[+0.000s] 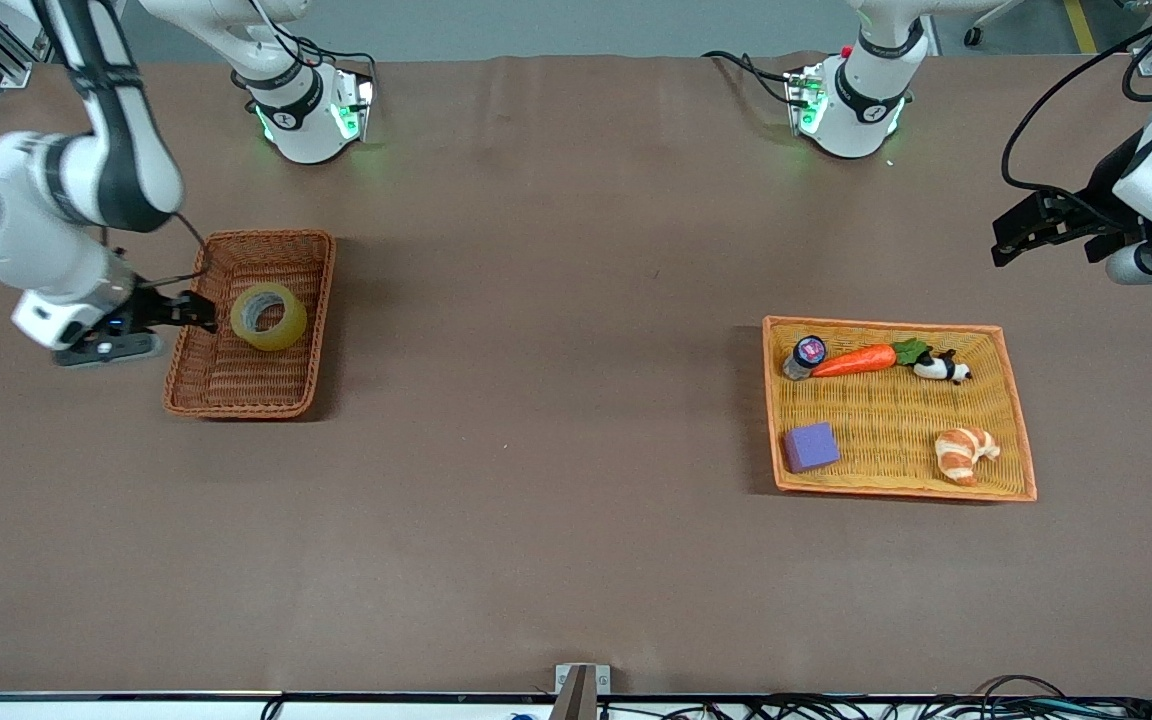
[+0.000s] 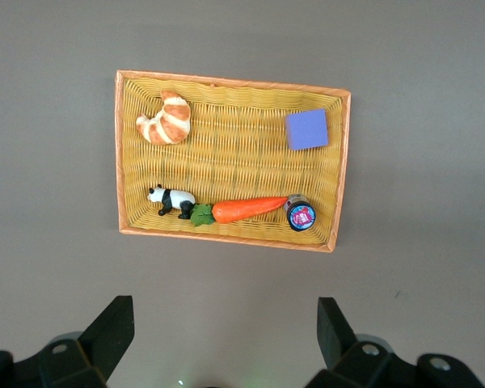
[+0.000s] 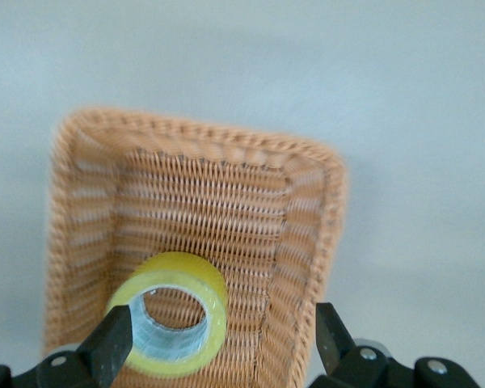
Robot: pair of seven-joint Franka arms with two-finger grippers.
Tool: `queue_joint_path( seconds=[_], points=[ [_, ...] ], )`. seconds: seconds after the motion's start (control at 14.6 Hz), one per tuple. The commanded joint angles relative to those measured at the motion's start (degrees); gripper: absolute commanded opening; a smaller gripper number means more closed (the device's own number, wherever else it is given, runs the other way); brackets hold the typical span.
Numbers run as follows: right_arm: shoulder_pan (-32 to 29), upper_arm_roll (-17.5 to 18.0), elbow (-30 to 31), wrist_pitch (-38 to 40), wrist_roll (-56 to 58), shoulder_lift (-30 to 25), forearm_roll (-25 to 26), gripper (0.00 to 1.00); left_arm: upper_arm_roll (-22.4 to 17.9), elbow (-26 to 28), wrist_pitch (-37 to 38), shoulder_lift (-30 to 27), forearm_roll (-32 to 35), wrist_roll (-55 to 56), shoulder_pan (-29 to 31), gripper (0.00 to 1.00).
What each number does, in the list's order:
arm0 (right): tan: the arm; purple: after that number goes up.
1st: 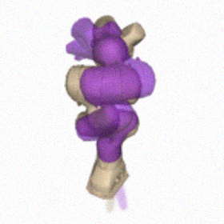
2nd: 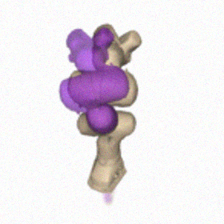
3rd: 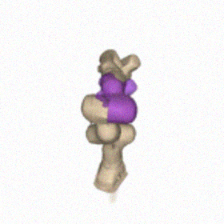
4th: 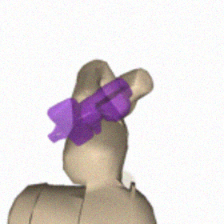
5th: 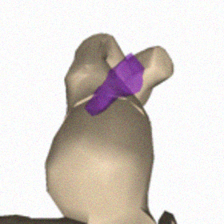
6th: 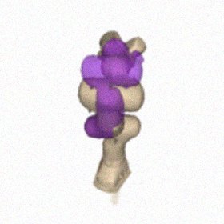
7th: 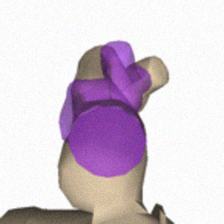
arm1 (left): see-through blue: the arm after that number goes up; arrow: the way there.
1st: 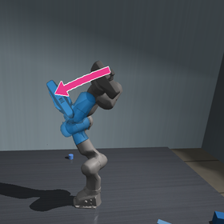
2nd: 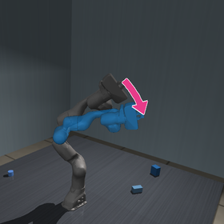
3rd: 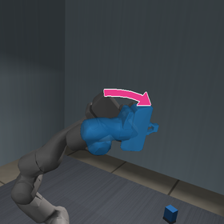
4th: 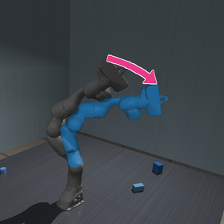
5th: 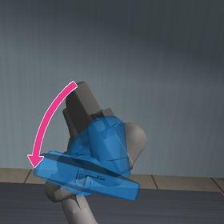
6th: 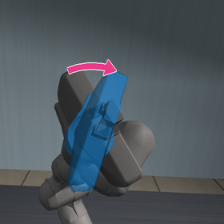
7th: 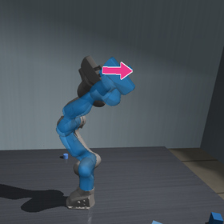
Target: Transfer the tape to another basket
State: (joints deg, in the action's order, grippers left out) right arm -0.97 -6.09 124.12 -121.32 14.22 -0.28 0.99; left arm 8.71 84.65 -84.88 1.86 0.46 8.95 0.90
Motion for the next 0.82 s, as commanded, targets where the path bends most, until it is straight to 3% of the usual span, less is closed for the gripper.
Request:
queue_joint_path(
  seconds=[0.0, 0.27, 0.48, 0.75],
  points=[
    [-0.7, 1.1, -12.5, 11.4, -6.0, 0.8, 0.2, 1.00, 0.1, -0.4, 0.9, -0.4, -0.7, -0.7, 0.2, 1.00],
    [-0.5, 1.3, -25.6, 23.1, -13.2, 0.4, -0.2, 1.00, 0.1, -0.5, 1.0, -0.4, 0.1, -0.6, 0.1, 1.00],
    [-0.5, 1.2, -39.2, 34.1, -16.7, 0.8, -0.3, 1.00, 0.0, -0.5, 1.0, -0.3, 0.2, -0.6, 0.4, 1.00],
    [-0.4, 1.2, -40.9, 37.6, -18.8, 0.7, -1.0, 1.00, -0.1, -0.6, 1.0, -0.3, 0.2, -0.5, 0.4, 1.00]
  ],
)
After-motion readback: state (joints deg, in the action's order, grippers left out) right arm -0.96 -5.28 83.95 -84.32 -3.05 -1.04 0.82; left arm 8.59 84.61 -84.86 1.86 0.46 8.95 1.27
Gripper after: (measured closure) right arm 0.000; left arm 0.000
